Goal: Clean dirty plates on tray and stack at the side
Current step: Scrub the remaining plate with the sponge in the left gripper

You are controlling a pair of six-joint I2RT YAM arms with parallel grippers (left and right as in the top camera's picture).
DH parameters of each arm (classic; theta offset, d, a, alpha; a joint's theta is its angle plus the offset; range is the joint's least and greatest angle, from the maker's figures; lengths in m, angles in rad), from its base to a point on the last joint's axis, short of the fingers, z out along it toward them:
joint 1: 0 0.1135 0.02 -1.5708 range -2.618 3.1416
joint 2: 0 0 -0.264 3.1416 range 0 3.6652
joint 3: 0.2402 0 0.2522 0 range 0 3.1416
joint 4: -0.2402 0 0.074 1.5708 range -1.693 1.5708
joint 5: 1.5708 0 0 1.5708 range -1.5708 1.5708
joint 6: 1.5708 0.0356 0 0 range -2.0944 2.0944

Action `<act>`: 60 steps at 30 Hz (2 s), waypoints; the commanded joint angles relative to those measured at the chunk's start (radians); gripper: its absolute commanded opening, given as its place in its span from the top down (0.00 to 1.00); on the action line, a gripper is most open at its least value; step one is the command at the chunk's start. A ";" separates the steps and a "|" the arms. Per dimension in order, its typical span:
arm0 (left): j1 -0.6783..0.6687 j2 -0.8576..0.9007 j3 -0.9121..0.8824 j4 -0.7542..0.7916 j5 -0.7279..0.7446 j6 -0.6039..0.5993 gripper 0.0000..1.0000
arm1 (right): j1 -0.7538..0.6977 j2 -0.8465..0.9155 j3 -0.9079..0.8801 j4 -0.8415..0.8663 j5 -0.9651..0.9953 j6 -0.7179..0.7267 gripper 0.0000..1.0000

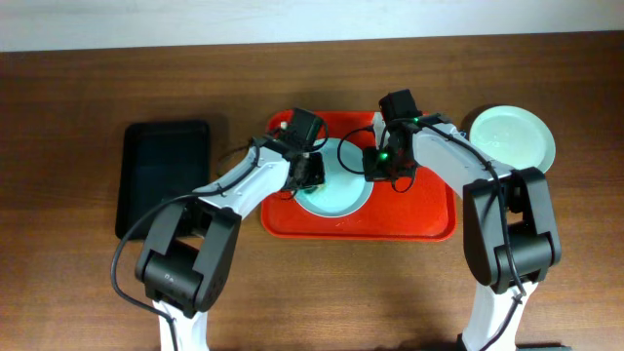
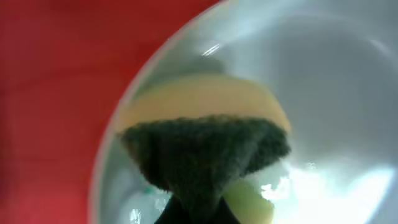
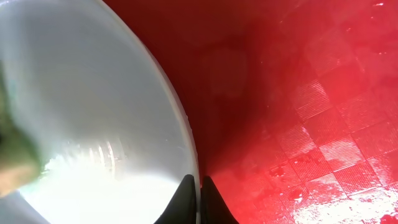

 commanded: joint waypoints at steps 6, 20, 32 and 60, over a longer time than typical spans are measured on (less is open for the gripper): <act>0.049 0.026 0.081 -0.235 -0.347 0.035 1.00 | 0.010 0.009 -0.011 0.000 -0.001 -0.018 0.96; 0.042 0.158 0.139 -0.025 0.266 0.029 1.00 | 0.010 0.009 -0.011 0.003 -0.001 -0.018 0.96; 0.129 0.189 0.209 -0.260 -0.376 0.034 1.00 | 0.010 0.009 -0.011 0.005 0.006 -0.018 0.96; 0.040 0.117 0.239 -0.412 0.025 0.274 1.00 | 0.010 0.009 -0.011 0.011 0.006 -0.018 0.96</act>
